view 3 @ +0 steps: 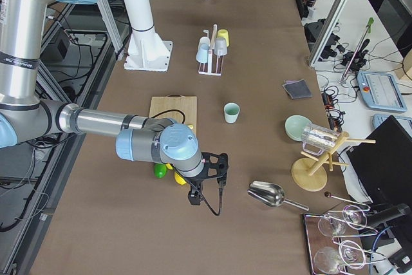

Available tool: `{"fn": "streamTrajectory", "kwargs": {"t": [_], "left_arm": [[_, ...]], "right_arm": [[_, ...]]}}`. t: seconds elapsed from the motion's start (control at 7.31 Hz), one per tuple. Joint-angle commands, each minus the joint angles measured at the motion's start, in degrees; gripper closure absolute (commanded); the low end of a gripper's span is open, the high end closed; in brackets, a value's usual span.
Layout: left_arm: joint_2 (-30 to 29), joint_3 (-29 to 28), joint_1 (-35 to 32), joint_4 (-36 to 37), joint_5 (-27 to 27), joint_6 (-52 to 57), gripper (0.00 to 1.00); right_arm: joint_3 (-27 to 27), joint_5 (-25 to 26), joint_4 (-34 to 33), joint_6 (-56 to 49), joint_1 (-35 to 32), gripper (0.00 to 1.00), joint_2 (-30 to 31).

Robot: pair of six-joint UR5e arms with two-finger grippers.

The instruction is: Place cup on cup holder

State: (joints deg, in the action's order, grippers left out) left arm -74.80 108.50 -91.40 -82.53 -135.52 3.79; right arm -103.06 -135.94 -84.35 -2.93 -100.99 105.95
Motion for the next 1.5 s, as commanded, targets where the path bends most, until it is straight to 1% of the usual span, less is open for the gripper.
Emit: {"fn": "streamTrajectory", "kwargs": {"t": [0.0,0.14,0.27,0.68,1.09,1.23,1.37], "left_arm": [[0.35,0.30,0.00,-1.22,0.51,0.42,0.01],[-0.25,-0.56,0.08,-1.32,0.43,0.43,0.01],[-0.43,-1.18,0.08,-1.41,0.34,0.43,0.01],[-0.61,-1.01,-0.09,-1.49,0.34,0.34,0.01],[-0.35,-0.92,-3.51,-3.60,0.00,0.34,0.01],[-0.61,-2.40,-3.43,-4.73,-0.10,0.60,0.01],[-0.09,-3.29,-3.52,-7.79,0.17,0.60,0.01]], "right_arm": [[-0.03,-0.98,0.15,-0.24,0.00,0.00,0.31],[0.23,-1.51,-0.11,-0.24,-0.08,0.00,0.83],[0.41,-1.00,-0.29,-0.24,-0.08,0.00,0.93],[0.41,-0.29,-0.55,-0.24,0.70,0.00,0.23],[-0.73,-0.29,-0.64,-0.24,5.44,0.00,-0.39],[-0.73,-0.29,-0.64,-0.24,6.76,0.00,-1.26],[-0.82,-0.29,-0.64,-0.24,8.08,0.00,-2.66]]}}
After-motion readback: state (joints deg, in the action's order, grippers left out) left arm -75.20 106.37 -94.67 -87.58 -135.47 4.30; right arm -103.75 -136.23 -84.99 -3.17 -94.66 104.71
